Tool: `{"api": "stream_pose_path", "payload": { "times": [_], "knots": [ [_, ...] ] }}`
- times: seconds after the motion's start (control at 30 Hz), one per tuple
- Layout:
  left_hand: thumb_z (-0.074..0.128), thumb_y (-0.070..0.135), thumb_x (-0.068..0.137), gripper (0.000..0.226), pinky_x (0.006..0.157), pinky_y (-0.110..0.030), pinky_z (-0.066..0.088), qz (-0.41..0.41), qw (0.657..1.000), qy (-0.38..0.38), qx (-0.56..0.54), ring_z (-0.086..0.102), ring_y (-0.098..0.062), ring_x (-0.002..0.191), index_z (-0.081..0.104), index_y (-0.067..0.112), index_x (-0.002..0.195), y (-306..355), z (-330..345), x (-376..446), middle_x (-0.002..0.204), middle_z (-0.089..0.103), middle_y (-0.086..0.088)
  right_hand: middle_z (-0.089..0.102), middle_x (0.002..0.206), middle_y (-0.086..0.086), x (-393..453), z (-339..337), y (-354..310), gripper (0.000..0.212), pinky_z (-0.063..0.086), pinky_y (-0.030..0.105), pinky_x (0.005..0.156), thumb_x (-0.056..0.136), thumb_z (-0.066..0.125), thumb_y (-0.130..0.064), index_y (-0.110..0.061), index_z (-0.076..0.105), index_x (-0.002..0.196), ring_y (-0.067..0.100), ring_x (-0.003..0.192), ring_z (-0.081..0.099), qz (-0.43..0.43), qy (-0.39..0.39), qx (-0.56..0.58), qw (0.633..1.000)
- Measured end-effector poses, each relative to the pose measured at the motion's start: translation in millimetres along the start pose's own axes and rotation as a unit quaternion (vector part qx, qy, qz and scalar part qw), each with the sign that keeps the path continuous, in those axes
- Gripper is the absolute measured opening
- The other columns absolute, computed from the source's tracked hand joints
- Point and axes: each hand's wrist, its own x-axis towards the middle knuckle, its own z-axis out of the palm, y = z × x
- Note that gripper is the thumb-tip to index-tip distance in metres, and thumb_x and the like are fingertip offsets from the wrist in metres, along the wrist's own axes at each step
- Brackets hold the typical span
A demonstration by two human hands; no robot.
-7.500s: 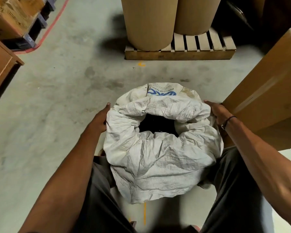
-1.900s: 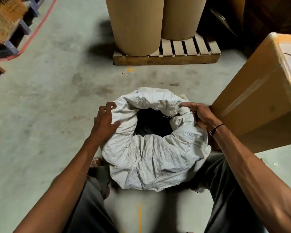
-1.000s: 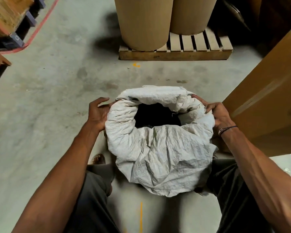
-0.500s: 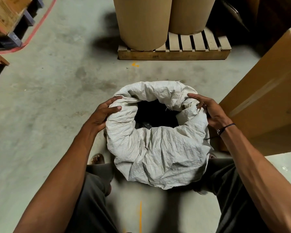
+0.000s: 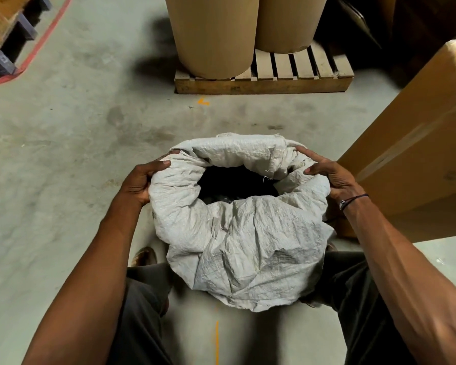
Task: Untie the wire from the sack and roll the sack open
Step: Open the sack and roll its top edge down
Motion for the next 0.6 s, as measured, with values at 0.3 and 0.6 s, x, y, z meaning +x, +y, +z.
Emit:
{"api": "stream_pose_path", "payload": {
  "times": [0.3, 0.6],
  "knots": [
    [0.084, 0.006, 0.08, 0.05, 0.082, -0.024, 0.056, 0.111, 0.935, 0.104, 0.319, 0.068, -0.015, 0.115, 0.071, 0.019, 0.127, -17, 28, -33, 0.13, 0.071, -0.002, 0.059, 0.151, -0.003, 5, 24, 11, 0.077, 0.044, 0.036, 0.108, 0.066, 0.066, 0.009, -0.027, 0.073, 0.134, 0.017, 0.132, 0.053, -0.032, 0.089, -0.034, 0.995],
    [0.09, 0.037, 0.069, 0.055, 0.118, -0.011, 0.024, 0.217, 0.827, 0.333, 0.397, 0.015, 0.016, 0.141, 0.07, 0.036, 0.12, -160, 63, -114, 0.164, 0.025, -0.005, 0.059, 0.113, 0.019, -12, 35, 20, 0.07, 0.054, 0.029, 0.071, 0.075, 0.054, 0.017, -0.027, 0.078, 0.124, 0.033, 0.095, 0.051, -0.018, 0.136, 0.002, 0.991]
  ]
}}
